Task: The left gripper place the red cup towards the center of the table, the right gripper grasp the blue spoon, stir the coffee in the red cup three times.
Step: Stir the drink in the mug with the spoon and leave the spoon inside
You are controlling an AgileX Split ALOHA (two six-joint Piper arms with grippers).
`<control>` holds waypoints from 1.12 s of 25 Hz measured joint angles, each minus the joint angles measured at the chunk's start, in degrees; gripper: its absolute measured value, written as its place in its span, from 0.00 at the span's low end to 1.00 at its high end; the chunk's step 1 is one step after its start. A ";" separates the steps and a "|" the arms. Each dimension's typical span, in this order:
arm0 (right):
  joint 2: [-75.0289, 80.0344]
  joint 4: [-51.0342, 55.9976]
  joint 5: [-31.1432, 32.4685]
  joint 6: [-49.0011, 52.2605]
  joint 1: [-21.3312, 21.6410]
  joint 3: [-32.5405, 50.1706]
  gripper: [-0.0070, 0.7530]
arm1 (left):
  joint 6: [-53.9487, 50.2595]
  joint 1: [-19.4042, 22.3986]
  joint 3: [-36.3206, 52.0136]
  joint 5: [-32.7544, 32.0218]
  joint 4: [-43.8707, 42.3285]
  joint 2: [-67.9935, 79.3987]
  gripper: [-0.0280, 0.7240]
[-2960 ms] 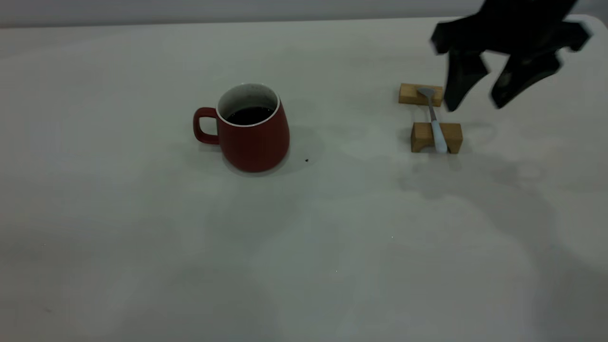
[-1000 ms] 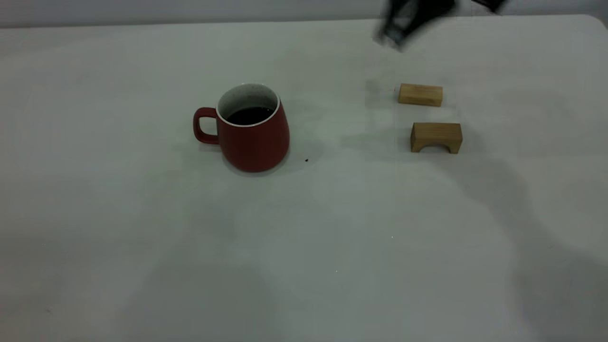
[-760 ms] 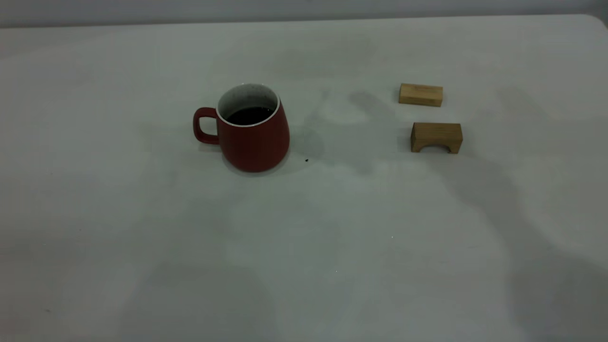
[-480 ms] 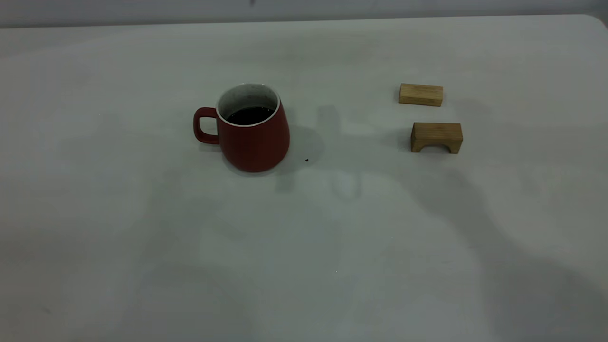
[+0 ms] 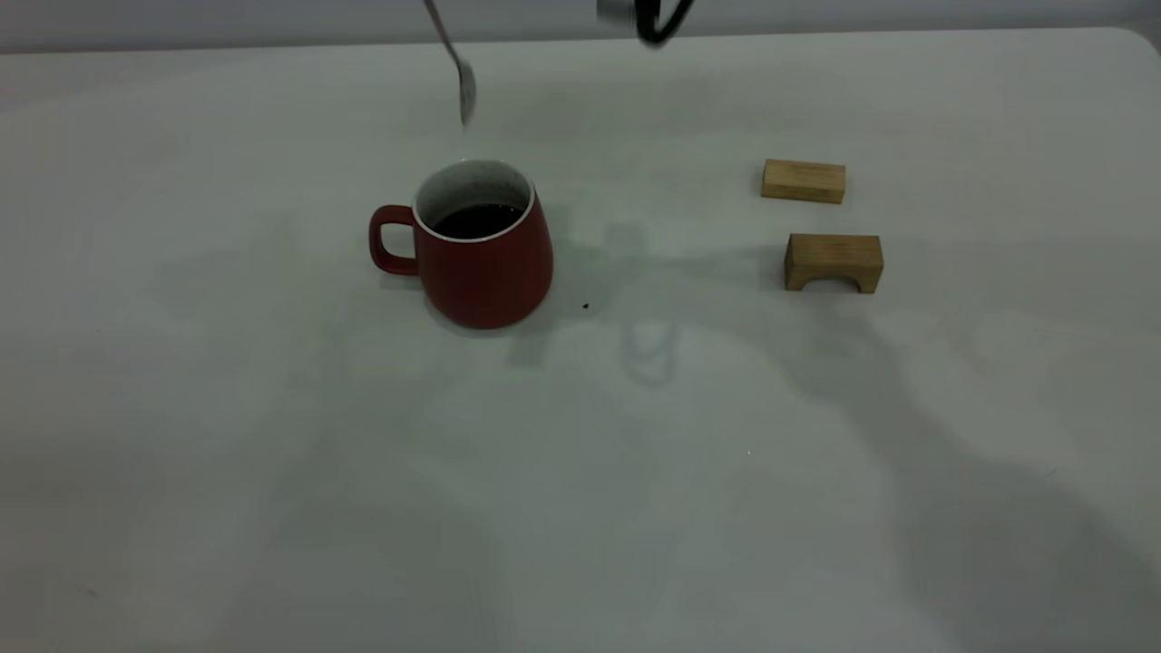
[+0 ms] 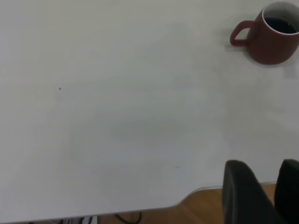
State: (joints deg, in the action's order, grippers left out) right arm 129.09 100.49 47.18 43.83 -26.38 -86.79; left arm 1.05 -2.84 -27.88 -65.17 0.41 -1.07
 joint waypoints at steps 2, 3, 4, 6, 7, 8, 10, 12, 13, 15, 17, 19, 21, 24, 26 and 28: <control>1.68 0.04 0.00 0.36 0.00 0.00 0.21 | 0.00 0.00 0.00 0.00 0.00 0.00 0.36; 2.31 0.19 0.00 0.49 0.00 0.00 0.21 | 0.00 0.00 0.00 0.00 0.00 0.00 0.36; 3.05 0.19 0.05 0.63 0.00 0.00 0.21 | 0.00 0.00 0.00 0.00 0.00 0.00 0.36; 4.30 0.19 0.16 0.63 0.00 0.00 0.21 | 0.00 0.00 0.00 0.00 0.00 0.00 0.36; 4.80 0.19 0.16 0.63 0.00 -0.08 0.21 | 0.00 0.00 0.00 0.00 0.00 0.00 0.36; 5.38 0.19 0.16 0.63 0.00 -0.20 0.21 | 0.00 0.00 0.00 0.00 0.00 0.00 0.36; 6.91 0.25 0.10 0.63 0.00 -1.18 0.21 | 0.00 0.00 0.00 0.00 0.00 0.00 0.36; 8.72 0.25 0.10 0.63 0.00 -2.66 0.21 | 0.00 0.00 0.00 0.00 0.00 0.00 0.36; 9.91 0.30 0.10 0.63 0.00 -3.66 0.21 | 0.00 0.00 0.00 0.00 0.00 0.00 0.36; 12.18 0.30 0.20 0.63 0.00 -5.83 0.21 | 0.00 0.00 0.00 0.00 0.00 0.00 0.36; 14.55 0.30 0.56 0.63 0.00 -7.90 0.21 | 0.00 0.00 0.00 0.00 0.00 0.00 0.36; 16.29 0.30 0.87 0.68 0.00 -10.05 0.21 | 0.00 0.00 0.00 0.00 0.00 0.00 0.36; 17.44 0.30 0.91 0.68 0.17 -11.59 0.21 | 0.00 0.00 0.00 0.00 0.00 0.00 0.36; 18.10 -0.28 1.28 0.91 1.59 -12.08 0.21 | 0.00 0.00 0.00 0.00 0.00 0.00 0.36; 18.10 -2.04 1.70 2.49 2.99 -12.08 0.21 | 0.00 0.00 0.00 0.00 0.00 0.00 0.36; 18.10 -3.35 2.38 5.56 4.07 -12.14 0.21 | 0.00 0.00 0.00 0.00 0.00 0.00 0.36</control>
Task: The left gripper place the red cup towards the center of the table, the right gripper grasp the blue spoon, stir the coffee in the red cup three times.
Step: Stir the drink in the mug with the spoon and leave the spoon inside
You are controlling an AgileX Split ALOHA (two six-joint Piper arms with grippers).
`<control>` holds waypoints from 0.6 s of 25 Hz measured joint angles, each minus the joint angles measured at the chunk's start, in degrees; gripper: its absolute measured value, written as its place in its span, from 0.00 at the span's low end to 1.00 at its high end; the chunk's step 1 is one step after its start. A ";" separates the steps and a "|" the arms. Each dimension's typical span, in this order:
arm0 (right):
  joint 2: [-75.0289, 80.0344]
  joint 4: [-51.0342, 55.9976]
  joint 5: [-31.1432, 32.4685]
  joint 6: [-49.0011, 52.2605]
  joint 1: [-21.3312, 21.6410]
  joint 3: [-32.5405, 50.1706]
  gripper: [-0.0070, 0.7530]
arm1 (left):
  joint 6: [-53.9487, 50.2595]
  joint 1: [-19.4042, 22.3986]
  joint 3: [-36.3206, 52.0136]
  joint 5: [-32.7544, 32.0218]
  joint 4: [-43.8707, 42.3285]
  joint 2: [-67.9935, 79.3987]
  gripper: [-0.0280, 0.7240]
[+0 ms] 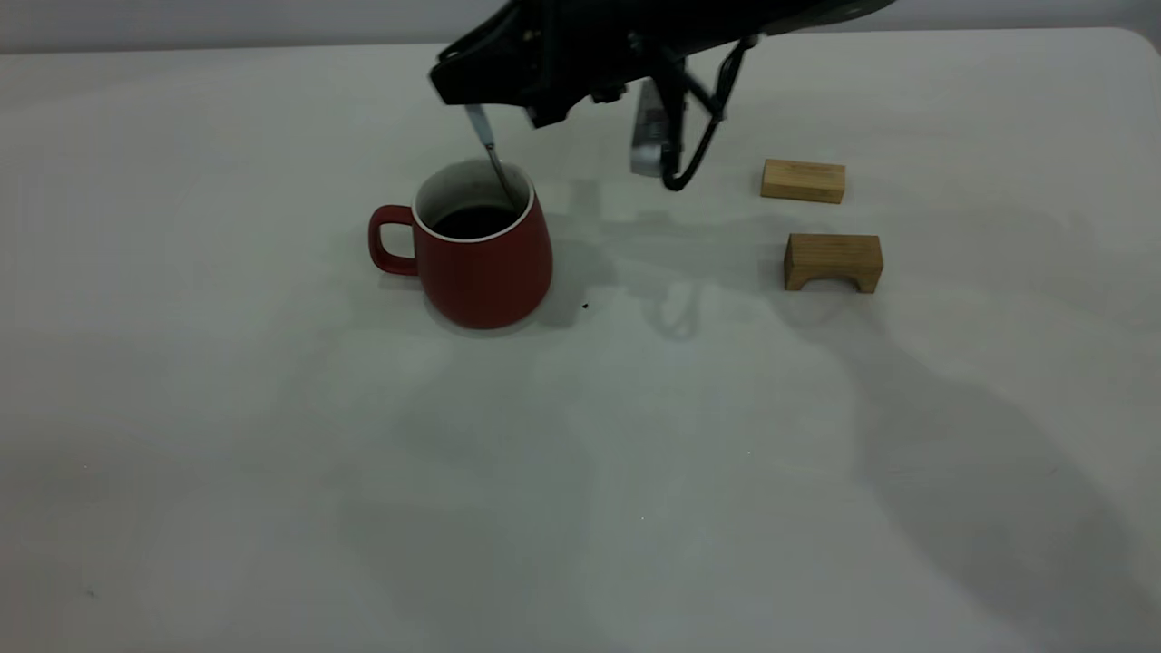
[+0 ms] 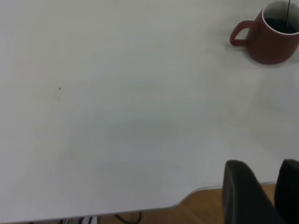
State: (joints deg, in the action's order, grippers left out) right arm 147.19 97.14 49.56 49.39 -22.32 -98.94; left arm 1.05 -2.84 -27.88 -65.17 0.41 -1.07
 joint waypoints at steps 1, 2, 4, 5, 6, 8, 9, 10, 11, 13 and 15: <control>0.00 -0.41 0.13 1.77 0.04 0.00 0.21 | 0.00 0.00 0.00 0.00 0.00 0.00 0.36; 0.00 -0.73 0.26 3.24 0.04 0.00 0.21 | 0.00 0.00 0.00 0.00 0.00 0.00 0.36; 0.00 -0.75 0.53 4.57 -0.82 0.00 0.21 | 0.00 0.00 0.00 0.00 0.00 0.00 0.36; 0.00 -0.32 0.69 4.52 -1.39 0.00 0.21 | 0.00 0.00 0.00 0.00 0.00 0.00 0.36; 0.00 0.46 0.73 3.97 -2.19 0.00 0.21 | 0.00 0.00 0.00 0.00 0.00 0.00 0.36; 0.00 2.55 0.17 1.28 -3.61 -0.13 0.21 | 0.00 0.00 0.00 0.00 0.00 0.00 0.36; 0.00 3.00 -0.26 -0.44 -4.23 -0.32 0.21 | 0.00 0.00 0.00 0.00 0.00 0.00 0.36; 0.00 3.36 -0.82 -1.98 -4.61 -0.58 0.21 | 0.00 0.00 0.00 0.00 0.00 0.00 0.36; 0.00 3.56 -1.30 -3.16 -4.75 -0.59 0.21 | 0.00 0.00 0.00 0.00 0.00 0.00 0.36; 0.00 3.55 -1.86 -5.02 -4.52 -0.63 0.21 | 0.00 0.00 0.00 0.00 0.00 0.00 0.36; 0.00 2.81 -2.27 -5.29 -3.76 -0.63 0.21 | 0.00 0.00 0.00 0.00 0.02 0.00 0.36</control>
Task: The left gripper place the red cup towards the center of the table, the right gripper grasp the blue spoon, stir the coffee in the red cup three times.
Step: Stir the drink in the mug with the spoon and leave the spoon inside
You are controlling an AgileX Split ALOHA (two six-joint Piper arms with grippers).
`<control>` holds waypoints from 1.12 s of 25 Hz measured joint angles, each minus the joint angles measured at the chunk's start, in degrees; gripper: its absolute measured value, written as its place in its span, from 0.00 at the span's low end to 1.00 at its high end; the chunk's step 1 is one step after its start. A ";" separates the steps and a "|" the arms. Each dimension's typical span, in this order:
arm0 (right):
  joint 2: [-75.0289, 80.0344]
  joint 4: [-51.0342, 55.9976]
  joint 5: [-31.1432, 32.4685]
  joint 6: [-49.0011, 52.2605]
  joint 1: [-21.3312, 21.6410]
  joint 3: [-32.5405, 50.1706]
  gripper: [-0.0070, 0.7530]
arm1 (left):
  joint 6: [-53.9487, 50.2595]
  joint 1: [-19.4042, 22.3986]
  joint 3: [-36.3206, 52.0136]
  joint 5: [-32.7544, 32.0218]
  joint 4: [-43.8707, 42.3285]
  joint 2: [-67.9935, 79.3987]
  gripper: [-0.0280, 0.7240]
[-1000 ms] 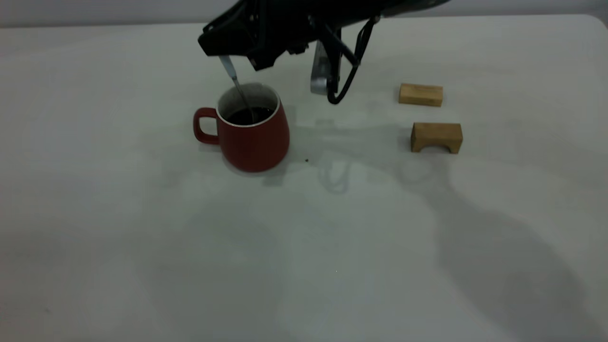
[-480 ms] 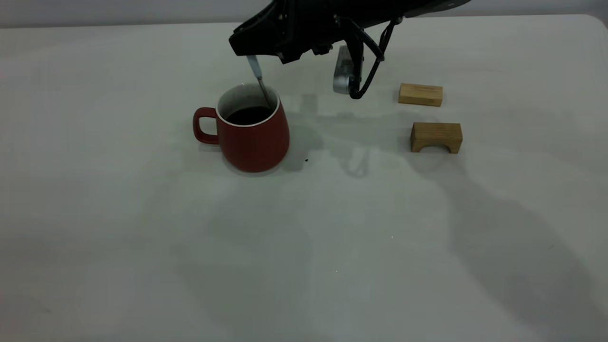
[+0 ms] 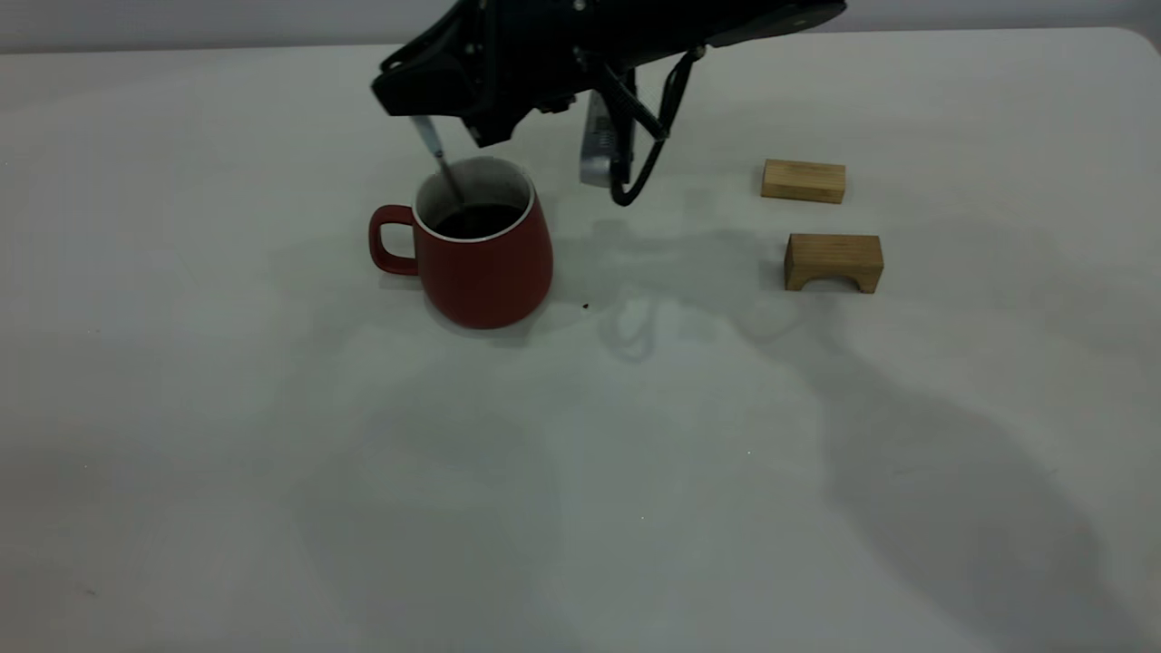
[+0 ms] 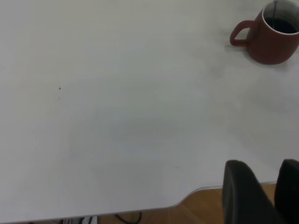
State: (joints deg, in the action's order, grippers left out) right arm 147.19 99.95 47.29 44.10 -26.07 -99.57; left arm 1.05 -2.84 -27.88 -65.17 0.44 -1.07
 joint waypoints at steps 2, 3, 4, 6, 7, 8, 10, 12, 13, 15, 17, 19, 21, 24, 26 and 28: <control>0.00 -1.74 0.00 1.22 1.16 0.00 0.21 | 0.00 0.00 0.00 0.00 0.00 0.00 0.36; 0.00 -3.01 0.08 2.42 1.69 0.00 0.21 | 0.00 0.00 0.00 0.00 0.00 0.00 0.36; 0.00 -4.20 0.06 4.21 2.05 0.00 0.21 | 0.00 0.00 0.00 0.00 0.00 0.00 0.36; 0.00 -5.61 0.37 8.24 2.26 0.00 0.21 | 0.00 0.00 0.00 0.00 0.00 0.00 0.36; 0.00 -5.89 0.50 9.67 2.04 0.00 0.21 | 0.00 0.00 0.00 0.00 0.00 0.00 0.36; 0.00 -6.06 0.50 10.88 1.71 0.00 0.21 | 0.00 0.00 0.00 0.00 0.00 0.00 0.36; 0.00 -5.71 0.50 11.43 0.45 0.00 0.21 | 0.00 0.00 0.00 0.00 0.00 0.00 0.36; 0.00 -4.31 0.43 9.68 -0.92 0.00 0.21 | 0.00 0.00 0.00 0.00 0.00 0.00 0.36; 0.00 -3.26 0.15 7.79 -1.50 0.00 0.21 | 0.00 0.00 0.00 0.00 0.00 0.00 0.36; 0.00 -1.26 0.09 3.40 -2.12 0.00 0.21 | 0.00 0.00 0.00 0.00 0.00 0.00 0.36; 0.00 -0.60 0.01 -0.84 -2.03 0.00 0.21 | 0.00 0.00 0.00 0.00 0.00 0.00 0.36; 0.00 -0.67 0.01 -2.57 -1.23 0.00 0.21 | 0.00 0.00 0.00 0.00 0.00 0.00 0.36; 0.00 -2.02 0.33 -2.25 0.00 0.00 0.21 | 0.00 0.00 0.00 0.00 0.00 0.00 0.36; 0.00 -5.07 0.84 2.84 1.44 0.00 0.21 | 0.00 0.00 0.00 0.00 0.00 0.00 0.36; 0.00 -6.68 1.10 7.14 1.56 0.00 0.21 | 0.00 0.00 0.00 0.00 0.00 0.00 0.36; 0.00 -7.47 1.42 9.74 0.93 0.00 0.21 | 0.00 0.00 0.00 0.00 0.00 0.00 0.36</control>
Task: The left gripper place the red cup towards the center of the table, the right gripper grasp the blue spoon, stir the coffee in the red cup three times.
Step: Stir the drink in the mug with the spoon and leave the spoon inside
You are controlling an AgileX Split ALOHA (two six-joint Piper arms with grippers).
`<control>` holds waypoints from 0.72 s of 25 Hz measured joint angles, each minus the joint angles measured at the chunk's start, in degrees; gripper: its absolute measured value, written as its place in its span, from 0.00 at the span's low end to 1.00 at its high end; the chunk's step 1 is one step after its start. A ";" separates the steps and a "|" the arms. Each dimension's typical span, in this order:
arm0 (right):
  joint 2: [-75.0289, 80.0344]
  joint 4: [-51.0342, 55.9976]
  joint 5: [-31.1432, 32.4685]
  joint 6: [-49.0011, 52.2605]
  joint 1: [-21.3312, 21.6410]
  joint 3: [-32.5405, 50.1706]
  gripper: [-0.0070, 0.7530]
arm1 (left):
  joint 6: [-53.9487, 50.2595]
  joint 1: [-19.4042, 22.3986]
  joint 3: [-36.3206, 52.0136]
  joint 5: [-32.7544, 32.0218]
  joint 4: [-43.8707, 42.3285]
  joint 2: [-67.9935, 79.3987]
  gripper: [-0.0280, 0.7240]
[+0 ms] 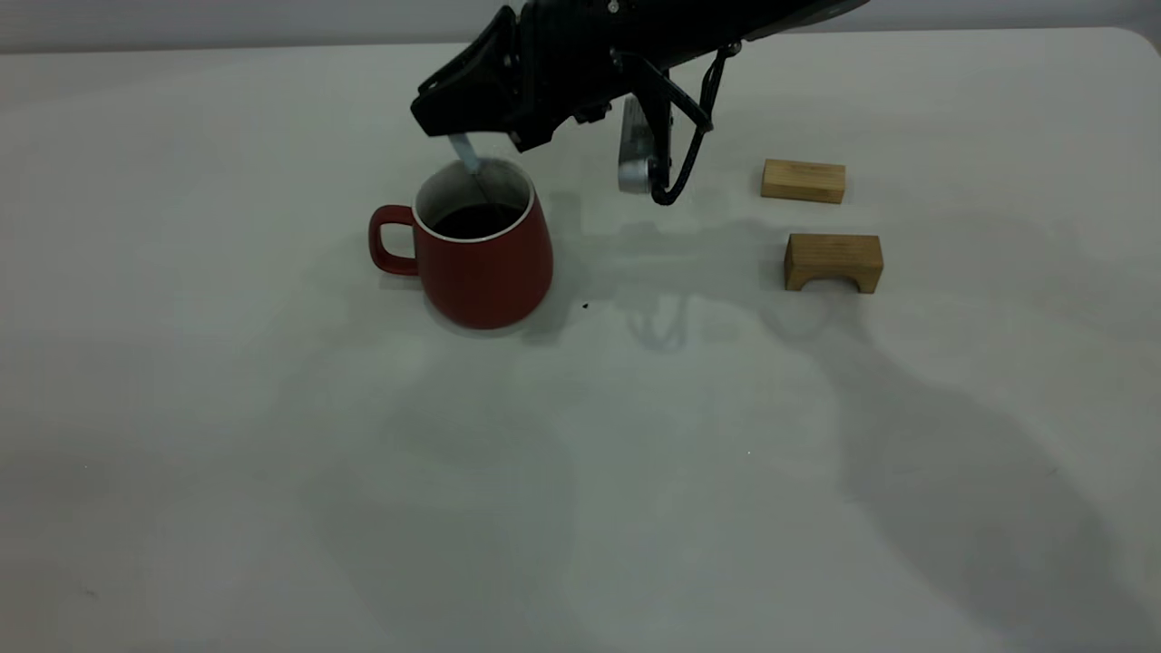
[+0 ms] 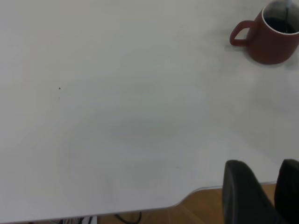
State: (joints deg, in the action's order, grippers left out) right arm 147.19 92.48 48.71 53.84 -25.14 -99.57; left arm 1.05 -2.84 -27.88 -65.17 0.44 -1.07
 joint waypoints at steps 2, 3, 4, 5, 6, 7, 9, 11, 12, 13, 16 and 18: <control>0.00 -0.05 -0.14 -0.10 -1.06 0.00 0.21 | 0.00 0.00 0.00 0.00 0.00 0.00 0.36; 0.00 0.09 -0.41 -1.14 -1.68 0.00 0.21 | 0.00 0.00 0.00 0.00 0.00 0.00 0.36; 0.00 0.49 -0.74 -2.55 -2.19 0.00 0.21 | 0.00 0.00 0.00 0.00 0.00 0.00 0.36; 0.00 0.74 -0.92 -4.57 -2.47 0.00 0.21 | 0.00 0.00 0.00 0.00 0.00 0.00 0.36; 0.00 0.97 -1.06 -6.56 -2.72 0.00 0.21 | 0.00 0.00 0.00 0.00 0.00 0.00 0.36; 0.00 1.12 -1.19 -8.01 -2.79 0.00 0.21 | 0.00 0.00 0.00 0.00 0.00 0.00 0.36; 0.00 1.20 -1.39 -10.14 -2.65 0.00 0.21 | 0.00 0.00 0.00 0.00 0.00 0.00 0.36; 0.00 0.63 -1.12 -10.90 -2.11 0.00 0.21 | 0.00 0.00 0.00 0.00 0.00 0.00 0.36; 0.00 0.45 -0.83 -10.96 -1.88 0.00 0.21 | 0.00 0.00 0.00 0.00 0.00 0.00 0.36; 0.00 0.35 -0.46 -11.07 -1.75 0.00 0.21 | 0.00 0.00 0.00 0.00 0.00 0.00 0.36; 0.00 0.29 0.28 -11.13 -1.69 0.00 0.21 | 0.00 0.00 0.00 0.00 0.00 0.00 0.36; 0.00 0.16 0.34 -11.13 -1.69 0.00 0.21 | 0.00 0.00 0.00 0.00 0.00 0.00 0.36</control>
State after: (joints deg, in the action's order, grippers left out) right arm 147.19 92.64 49.05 42.72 -26.83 -99.57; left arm 1.05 -2.84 -27.88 -65.17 0.44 -1.07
